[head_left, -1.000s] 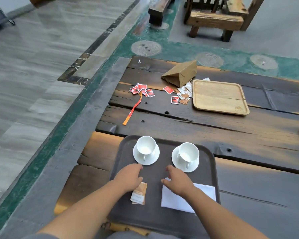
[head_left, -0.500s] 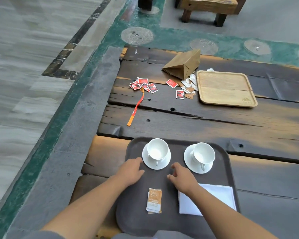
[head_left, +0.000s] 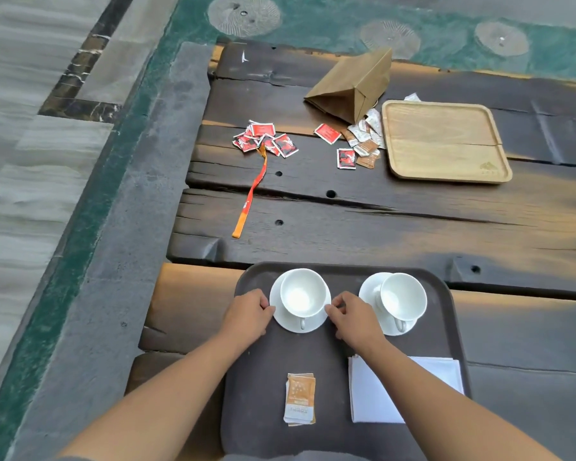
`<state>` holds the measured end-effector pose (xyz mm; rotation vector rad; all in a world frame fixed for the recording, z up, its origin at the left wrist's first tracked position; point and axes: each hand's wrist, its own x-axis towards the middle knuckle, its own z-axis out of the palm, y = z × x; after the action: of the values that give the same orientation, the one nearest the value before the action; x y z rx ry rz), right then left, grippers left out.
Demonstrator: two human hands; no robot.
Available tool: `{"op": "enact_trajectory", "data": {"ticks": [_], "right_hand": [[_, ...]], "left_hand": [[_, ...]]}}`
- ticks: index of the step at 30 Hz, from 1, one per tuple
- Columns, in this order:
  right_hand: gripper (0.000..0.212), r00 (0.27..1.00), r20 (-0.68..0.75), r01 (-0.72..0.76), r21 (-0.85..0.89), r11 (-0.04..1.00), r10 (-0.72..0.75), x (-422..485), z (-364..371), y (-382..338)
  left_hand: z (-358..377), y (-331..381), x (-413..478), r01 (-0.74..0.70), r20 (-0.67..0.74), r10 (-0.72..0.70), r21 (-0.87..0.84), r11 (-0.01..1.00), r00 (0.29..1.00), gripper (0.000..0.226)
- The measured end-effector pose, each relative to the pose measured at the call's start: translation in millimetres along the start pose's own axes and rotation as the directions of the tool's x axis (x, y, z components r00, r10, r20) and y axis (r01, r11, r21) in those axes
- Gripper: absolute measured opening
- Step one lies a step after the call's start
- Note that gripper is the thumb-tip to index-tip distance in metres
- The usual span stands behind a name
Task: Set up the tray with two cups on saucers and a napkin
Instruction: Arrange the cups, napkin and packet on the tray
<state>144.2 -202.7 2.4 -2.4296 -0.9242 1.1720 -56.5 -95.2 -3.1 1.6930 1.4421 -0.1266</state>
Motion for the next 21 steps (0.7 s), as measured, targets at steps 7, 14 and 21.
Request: {"op": "enact_trajectory", "data": {"ticks": [7,14,21], "right_hand": [[0.02,0.998,-0.022,-0.06,0.033,0.998,0.061,12,0,-5],[0.017,0.997,-0.004,-0.073,0.013,0.997,0.073,20,3,-6],[0.017,0.998,-0.002,-0.067,0.02,0.998,0.067,19,6,-5]], "left_hand": [[3,5,13,0.018,0.026,-0.018,0.005,1.0,1.0,0.028],[5,4,15,0.039,0.014,-0.039,0.023,0.999,0.999,0.026],[8,4,12,0.07,-0.011,-0.069,0.06,0.996,0.998,0.028]]}}
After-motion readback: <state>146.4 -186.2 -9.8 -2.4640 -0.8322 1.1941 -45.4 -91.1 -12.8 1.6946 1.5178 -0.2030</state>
